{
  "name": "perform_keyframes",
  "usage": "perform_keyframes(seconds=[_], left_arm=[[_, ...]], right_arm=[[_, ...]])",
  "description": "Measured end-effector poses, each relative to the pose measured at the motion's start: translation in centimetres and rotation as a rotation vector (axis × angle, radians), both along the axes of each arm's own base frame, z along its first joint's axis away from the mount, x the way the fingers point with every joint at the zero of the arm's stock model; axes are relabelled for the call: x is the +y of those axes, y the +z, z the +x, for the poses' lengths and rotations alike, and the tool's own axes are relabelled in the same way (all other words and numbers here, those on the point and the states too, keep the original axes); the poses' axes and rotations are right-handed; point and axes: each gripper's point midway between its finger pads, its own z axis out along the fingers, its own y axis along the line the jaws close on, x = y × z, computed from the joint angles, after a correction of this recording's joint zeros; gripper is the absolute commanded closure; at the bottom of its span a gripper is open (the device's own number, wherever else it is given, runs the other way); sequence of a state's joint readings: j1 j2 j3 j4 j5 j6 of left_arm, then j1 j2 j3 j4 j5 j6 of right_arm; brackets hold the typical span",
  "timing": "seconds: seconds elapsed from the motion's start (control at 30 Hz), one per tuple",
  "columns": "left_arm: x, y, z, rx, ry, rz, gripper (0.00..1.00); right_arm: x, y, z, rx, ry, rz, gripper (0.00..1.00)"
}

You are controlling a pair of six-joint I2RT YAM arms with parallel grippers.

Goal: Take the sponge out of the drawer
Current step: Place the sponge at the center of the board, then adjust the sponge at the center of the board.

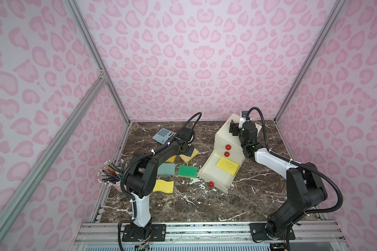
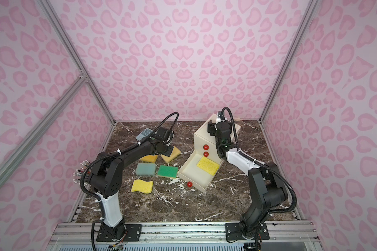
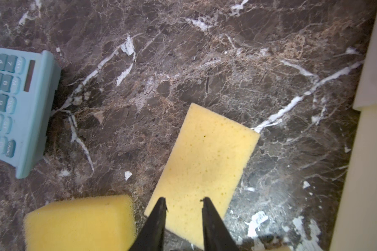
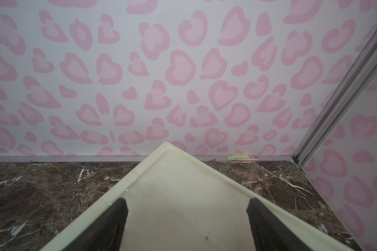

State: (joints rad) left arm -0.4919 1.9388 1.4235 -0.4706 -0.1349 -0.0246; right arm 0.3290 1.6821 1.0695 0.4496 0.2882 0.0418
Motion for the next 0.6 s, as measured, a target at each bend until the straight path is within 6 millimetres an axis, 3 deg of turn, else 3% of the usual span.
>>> perform_keyframes(seconds=[0.2, 0.37, 0.5, 0.6], left_arm=[[-1.4, 0.4, 1.3, -0.001, 0.023, -0.051, 0.47], [-4.4, 0.9, 3.6, -0.025, 0.038, -0.105, 0.37], [-6.5, -0.2, 4.7, -0.026, 0.035, -0.070, 0.34], [-6.4, -2.0, 4.8, -0.005, 0.052, -0.018, 0.35]], right_arm=[[0.0, 0.0, 0.1, 0.000, -0.001, 0.000, 0.12], [0.1, 0.0, 0.2, -0.001, -0.003, -0.001, 0.12], [0.0, -0.1, 0.2, 0.000, -0.004, -0.002, 0.12], [0.1, -0.1, 0.2, -0.001, -0.005, -0.001, 0.12]])
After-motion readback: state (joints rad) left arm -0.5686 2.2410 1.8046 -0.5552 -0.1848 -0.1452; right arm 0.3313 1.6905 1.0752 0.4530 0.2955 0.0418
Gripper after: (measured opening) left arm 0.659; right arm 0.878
